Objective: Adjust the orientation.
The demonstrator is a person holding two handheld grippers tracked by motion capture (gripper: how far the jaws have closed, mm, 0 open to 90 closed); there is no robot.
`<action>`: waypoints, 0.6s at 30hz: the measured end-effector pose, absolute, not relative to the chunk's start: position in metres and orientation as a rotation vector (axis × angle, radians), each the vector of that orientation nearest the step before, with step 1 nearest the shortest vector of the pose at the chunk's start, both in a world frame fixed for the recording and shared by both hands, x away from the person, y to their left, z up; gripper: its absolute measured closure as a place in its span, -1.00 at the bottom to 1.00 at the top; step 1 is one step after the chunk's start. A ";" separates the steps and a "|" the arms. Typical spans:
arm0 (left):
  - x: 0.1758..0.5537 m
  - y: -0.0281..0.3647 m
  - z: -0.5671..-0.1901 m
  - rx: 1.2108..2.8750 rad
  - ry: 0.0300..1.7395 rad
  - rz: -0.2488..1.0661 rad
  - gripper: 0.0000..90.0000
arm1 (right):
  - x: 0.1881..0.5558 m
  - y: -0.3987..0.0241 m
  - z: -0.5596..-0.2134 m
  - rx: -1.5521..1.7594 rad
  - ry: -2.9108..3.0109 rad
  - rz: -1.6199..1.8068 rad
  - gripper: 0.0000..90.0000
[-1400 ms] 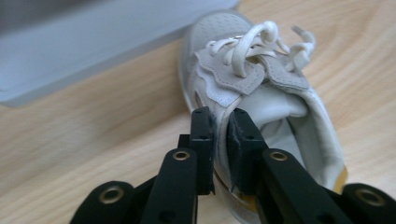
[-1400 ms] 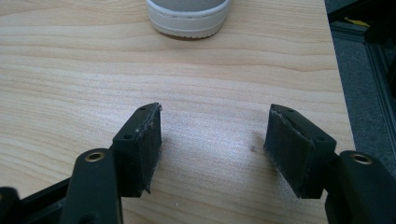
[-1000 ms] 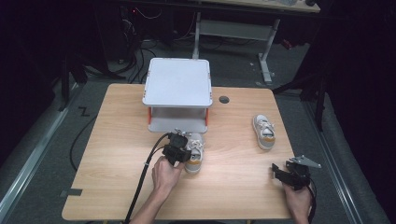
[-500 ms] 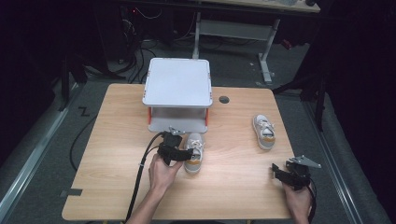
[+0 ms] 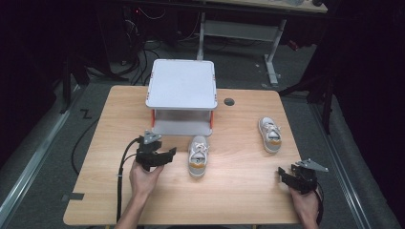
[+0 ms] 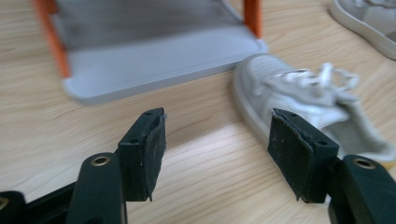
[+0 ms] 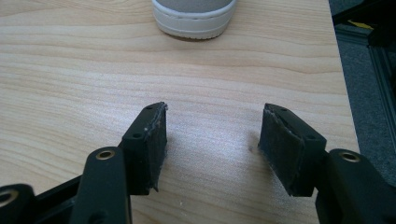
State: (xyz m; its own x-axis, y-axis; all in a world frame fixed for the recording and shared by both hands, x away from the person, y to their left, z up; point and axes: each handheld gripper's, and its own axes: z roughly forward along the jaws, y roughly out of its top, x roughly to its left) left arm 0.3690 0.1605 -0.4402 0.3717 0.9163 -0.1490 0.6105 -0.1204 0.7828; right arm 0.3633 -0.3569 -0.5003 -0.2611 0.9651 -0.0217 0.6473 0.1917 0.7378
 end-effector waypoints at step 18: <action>0.357 0.218 -0.492 1.799 1.485 0.593 -0.18 | 0.363 -0.357 -0.485 1.491 2.010 0.977 0.19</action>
